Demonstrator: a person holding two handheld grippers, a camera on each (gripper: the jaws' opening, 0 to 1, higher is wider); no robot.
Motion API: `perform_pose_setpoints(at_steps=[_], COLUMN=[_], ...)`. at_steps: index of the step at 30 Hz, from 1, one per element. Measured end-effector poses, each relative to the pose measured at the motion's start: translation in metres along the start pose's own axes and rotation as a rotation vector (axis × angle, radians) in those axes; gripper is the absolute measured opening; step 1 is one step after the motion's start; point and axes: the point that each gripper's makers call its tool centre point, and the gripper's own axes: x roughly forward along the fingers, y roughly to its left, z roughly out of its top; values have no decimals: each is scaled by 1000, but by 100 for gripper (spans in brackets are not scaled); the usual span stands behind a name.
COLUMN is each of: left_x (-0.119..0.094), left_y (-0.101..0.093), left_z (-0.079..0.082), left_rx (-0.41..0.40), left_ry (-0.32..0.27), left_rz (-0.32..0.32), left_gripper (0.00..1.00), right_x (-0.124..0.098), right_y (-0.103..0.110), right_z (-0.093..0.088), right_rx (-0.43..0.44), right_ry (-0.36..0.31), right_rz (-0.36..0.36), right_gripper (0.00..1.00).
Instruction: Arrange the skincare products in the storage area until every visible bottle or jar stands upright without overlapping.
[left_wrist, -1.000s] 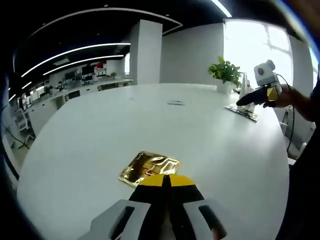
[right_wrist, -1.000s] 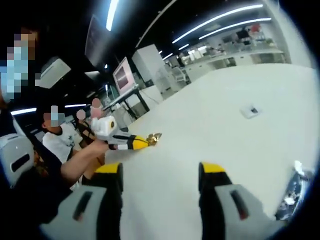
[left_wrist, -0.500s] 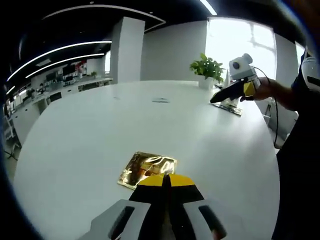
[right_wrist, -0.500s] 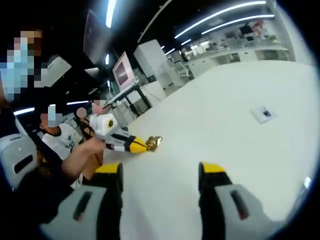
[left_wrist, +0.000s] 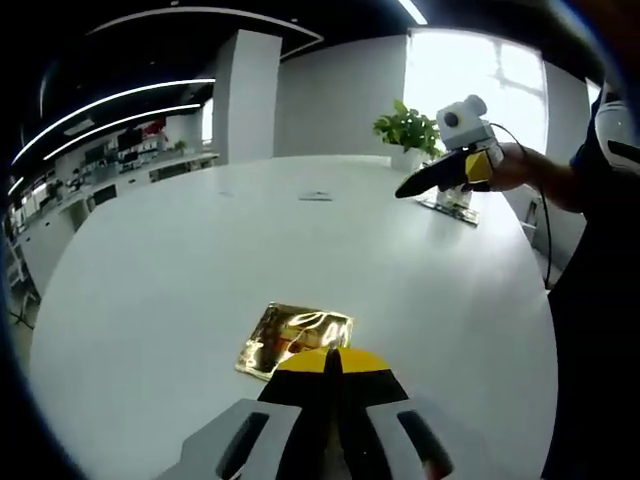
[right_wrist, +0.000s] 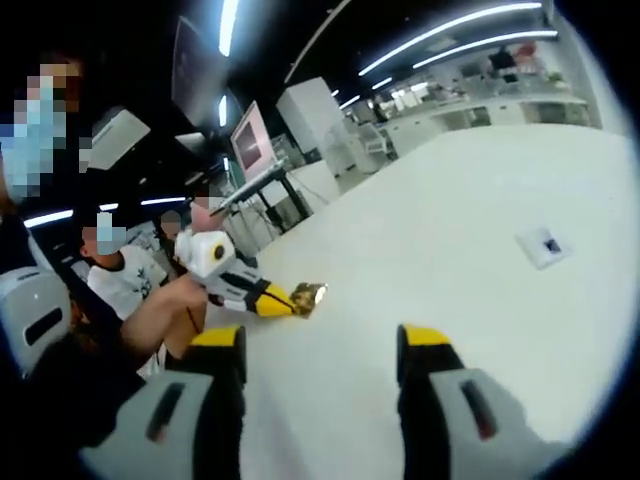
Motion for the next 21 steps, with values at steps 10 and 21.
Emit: perform_pose_setpoints(at_steps=[10, 21], left_x=[0, -2], left_y=[-6, -10], left_z=[0, 1], left_rx=[29, 48], left_ry=[4, 10], left_rz=[-4, -22], left_gripper=[0, 0], right_x=[25, 49], right_y=[0, 4], right_z=[7, 13], right_rx=[-31, -52], right_ry=[31, 57], right_rz=[30, 71], right_gripper=[60, 60])
